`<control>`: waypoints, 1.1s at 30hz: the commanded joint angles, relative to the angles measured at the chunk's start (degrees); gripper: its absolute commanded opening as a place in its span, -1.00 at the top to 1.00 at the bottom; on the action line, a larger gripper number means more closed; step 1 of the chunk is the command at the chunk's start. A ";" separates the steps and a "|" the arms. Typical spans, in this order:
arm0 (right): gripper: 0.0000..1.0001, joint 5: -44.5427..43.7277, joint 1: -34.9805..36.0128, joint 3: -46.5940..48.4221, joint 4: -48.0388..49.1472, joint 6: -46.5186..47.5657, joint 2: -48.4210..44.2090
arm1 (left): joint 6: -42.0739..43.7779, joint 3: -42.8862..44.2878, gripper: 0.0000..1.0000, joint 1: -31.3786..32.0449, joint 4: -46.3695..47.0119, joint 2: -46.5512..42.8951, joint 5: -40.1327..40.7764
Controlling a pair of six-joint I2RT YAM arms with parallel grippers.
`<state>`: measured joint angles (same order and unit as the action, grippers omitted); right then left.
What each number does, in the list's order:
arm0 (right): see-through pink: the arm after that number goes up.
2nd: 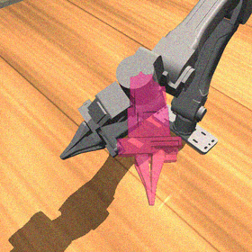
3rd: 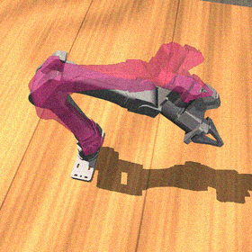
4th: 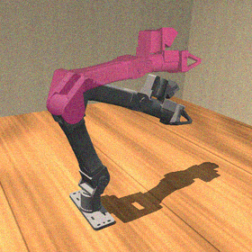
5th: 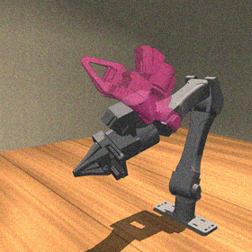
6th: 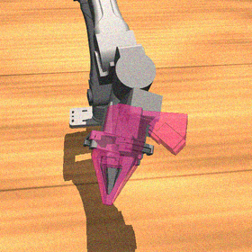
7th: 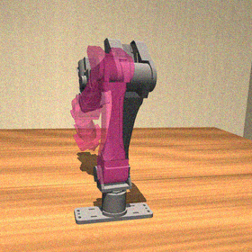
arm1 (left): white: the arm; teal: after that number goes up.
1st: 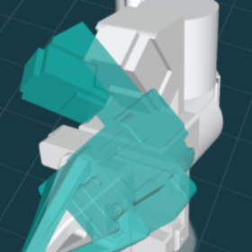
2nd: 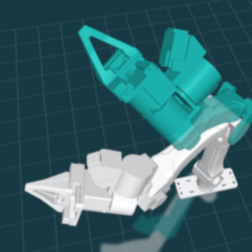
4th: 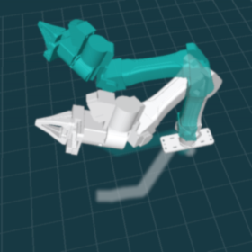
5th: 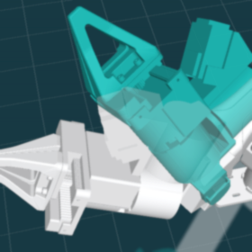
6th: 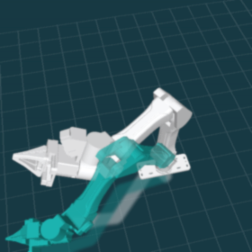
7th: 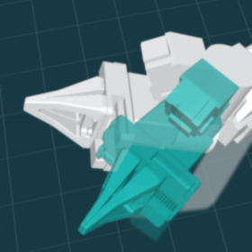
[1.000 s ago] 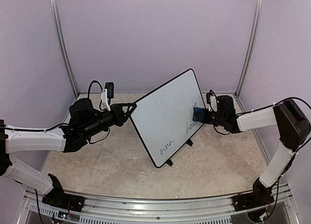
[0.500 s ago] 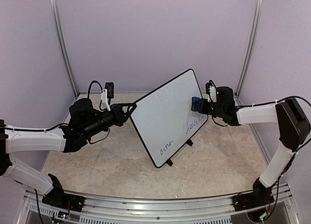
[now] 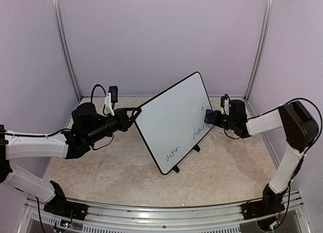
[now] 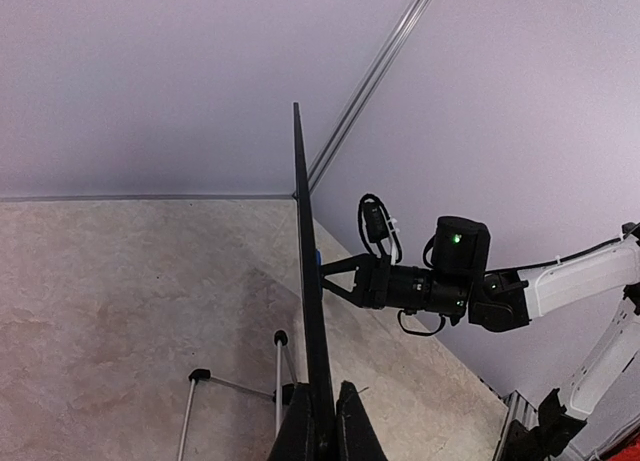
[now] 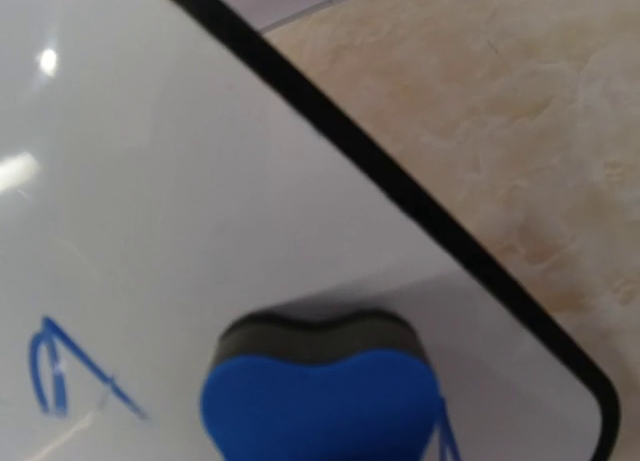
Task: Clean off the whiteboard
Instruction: Erase the whiteboard at the center of the board.
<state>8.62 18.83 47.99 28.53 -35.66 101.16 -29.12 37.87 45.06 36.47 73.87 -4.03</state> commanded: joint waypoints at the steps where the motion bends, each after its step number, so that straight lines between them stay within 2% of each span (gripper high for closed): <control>1: 0.55 2.93 1.03 -0.55 0.54 0.26 1.23 | 5.93 -2.10 1.00 2.49 -3.86 0.73 -12.16; 8: 0.55 2.16 3.76 1.33 -0.95 2.06 -1.65 | 5.83 -1.75 1.00 2.49 -3.77 1.44 -12.48; 18: 0.54 -0.73 7.01 8.26 -7.93 5.71 -5.60 | 5.83 -1.48 1.00 2.49 -3.78 1.93 -12.59; 23: 0.53 -0.60 4.87 10.94 -10.81 6.37 -2.98 | 5.96 -1.57 1.00 2.44 -4.02 1.75 -12.38; 33: 0.53 1.35 -0.31 6.75 -8.22 4.85 0.71 | 6.18 -1.49 1.00 2.49 -4.43 1.35 -12.22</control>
<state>10.00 19.94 57.08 20.47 -30.70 99.13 -29.12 37.87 45.06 36.82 74.06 -4.21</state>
